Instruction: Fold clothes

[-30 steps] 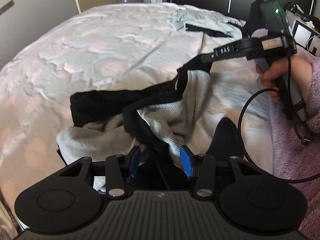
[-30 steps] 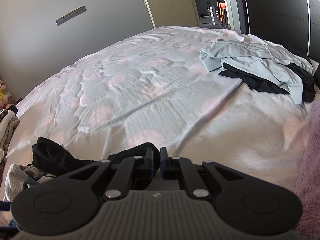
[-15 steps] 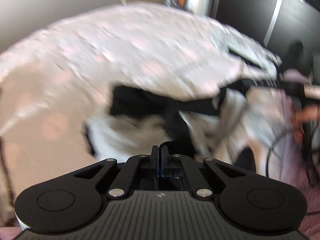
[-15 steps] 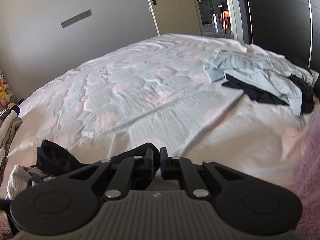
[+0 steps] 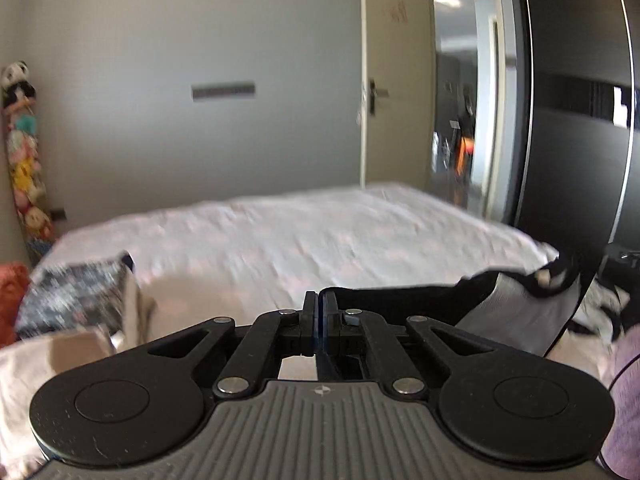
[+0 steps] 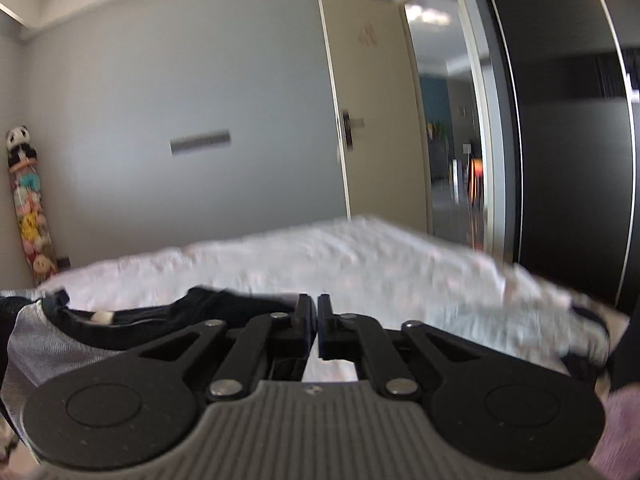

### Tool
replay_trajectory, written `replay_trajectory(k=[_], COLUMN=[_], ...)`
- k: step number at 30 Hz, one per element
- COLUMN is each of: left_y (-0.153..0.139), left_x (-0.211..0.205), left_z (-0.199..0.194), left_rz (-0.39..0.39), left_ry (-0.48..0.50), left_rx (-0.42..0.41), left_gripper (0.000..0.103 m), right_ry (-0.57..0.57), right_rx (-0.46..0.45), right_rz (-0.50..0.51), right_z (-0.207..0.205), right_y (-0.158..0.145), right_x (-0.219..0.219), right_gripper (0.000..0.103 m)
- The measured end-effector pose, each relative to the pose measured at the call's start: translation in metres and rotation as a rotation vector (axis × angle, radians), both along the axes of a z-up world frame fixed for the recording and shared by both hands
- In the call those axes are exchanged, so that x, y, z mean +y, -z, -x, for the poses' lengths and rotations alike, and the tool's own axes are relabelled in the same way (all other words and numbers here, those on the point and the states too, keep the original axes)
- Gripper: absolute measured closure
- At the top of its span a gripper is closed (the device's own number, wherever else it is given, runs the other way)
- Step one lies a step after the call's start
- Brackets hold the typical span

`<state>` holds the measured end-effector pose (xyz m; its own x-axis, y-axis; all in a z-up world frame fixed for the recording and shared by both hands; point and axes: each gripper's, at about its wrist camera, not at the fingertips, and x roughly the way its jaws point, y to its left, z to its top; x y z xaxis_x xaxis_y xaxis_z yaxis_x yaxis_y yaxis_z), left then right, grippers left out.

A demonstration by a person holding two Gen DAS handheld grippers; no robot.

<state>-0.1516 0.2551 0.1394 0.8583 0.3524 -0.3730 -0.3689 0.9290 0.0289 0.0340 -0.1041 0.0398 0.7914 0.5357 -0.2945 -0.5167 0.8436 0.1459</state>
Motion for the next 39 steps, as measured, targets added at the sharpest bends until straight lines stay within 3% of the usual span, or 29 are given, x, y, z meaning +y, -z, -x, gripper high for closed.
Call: replay_trajectory(k=[2, 5, 6, 9, 13, 17, 21, 26, 32, 35, 39], left_y=[-0.018, -0.015, -0.012, 0.030, 0.089, 0.122, 0.140, 0.156, 0.152, 0.158, 0.184], left_x=[0.002, 0.008, 0.010, 0.018, 0.030, 0.047, 0.066, 0.078, 0.083, 0.084, 0.084], left_z=[0.011, 0.004, 0.001, -0.018, -0.022, -0.008, 0.003, 0.000, -0.009, -0.028, -0.056], left_rz=[-0.007, 0.016, 0.022, -0.006, -0.019, 0.004, 0.038, 0.030, 0.042, 0.010, -0.002], left_ry=[0.000, 0.025, 0.029, -0.025, -0.083, -0.118, -0.134, -0.109, -0.023, 0.012, 0.105], left_rx=[-0.057, 0.008, 0.034, 0.218, 0.415, 0.544, 0.622, 0.710, 0.679, 0.686, 0.723], left_gripper=[0.103, 0.103, 0.103, 0.103, 0.103, 0.103, 0.102, 0.098, 0.089, 0.086, 0.086], right_ry=[-0.015, -0.037, -0.044, -0.066, -0.150, -0.233, -0.315, -0.398, -0.429, -0.446, -0.491], right_rx=[-0.039, -0.097, -0.117, -0.175, -0.039, 0.111, 0.182, 0.189, 0.189, 0.203, 0.187], right_rz=[-0.013, -0.032, -0.039, -0.058, 0.027, 0.119, 0.202, 0.278, 0.321, 0.335, 0.389], right_z=[0.004, 0.011, 0.013, 0.020, 0.018, 0.012, 0.006, 0.011, 0.006, 0.003, 0.004], right_y=[-0.018, -0.044, -0.053, -0.080, -0.032, 0.021, 0.057, 0.081, 0.097, 0.106, 0.116], right_x=[-0.002, -0.005, -0.006, -0.009, 0.014, 0.042, 0.067, 0.094, 0.112, 0.122, 0.133], right_gripper=[0.103, 0.103, 0.103, 0.102, 0.102, 0.100, 0.098, 0.097, 0.096, 0.080, 0.078])
